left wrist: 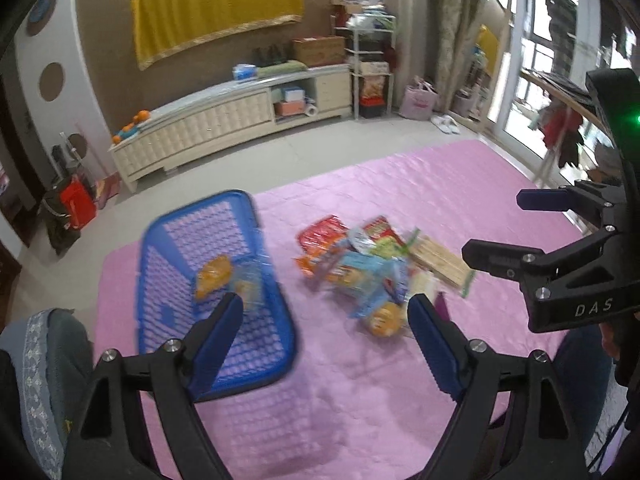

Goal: Organize snacks
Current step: 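Withdraw both grippers from the basket back toward the snack pile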

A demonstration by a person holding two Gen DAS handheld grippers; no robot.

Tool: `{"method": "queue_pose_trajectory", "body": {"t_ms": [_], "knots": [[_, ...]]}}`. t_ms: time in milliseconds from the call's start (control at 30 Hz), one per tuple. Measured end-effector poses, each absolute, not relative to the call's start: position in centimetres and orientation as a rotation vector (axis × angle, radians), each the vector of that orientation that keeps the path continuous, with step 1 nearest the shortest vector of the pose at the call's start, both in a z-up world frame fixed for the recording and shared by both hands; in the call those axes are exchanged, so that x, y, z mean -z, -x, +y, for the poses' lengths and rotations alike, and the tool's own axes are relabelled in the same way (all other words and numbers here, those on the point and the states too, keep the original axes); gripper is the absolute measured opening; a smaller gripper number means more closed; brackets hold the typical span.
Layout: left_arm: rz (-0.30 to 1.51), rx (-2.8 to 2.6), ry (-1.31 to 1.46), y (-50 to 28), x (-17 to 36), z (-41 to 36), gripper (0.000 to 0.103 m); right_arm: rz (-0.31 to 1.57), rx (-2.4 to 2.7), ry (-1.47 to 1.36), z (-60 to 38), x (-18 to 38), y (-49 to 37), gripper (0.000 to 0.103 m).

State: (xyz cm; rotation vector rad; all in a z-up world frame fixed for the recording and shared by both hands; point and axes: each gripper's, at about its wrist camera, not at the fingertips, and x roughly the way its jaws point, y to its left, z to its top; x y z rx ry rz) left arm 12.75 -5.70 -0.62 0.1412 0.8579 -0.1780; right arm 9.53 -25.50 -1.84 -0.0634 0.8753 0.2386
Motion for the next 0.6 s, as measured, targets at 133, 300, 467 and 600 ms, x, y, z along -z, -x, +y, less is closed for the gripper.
{"method": "queue_pose_trajectory", "body": {"t_ms": [133,300,467,600], "knots": [[0.894,0.212,-0.18,-13.3,2.9,-9.0,0.083,0.902,-0.208,0.042,-28.2,3.9,-8.7,0.101],[0.944,0.276,-0.213,-13.8,5.8,-12.5,0.083,0.932,-0.163,0.009,-31.4,6.6,-8.2,0.101],[0.983,0.325,-0.262,-14.5,8.4,-15.5,0.083,0.951,-0.126,0.019,-33.7,9.1,-8.1,0.101],[1.023,0.331,-0.319,-15.4,10.7,-17.3,0.083,0.972,-0.105,0.028,-34.9,11.3,-7.9,0.101]]}}
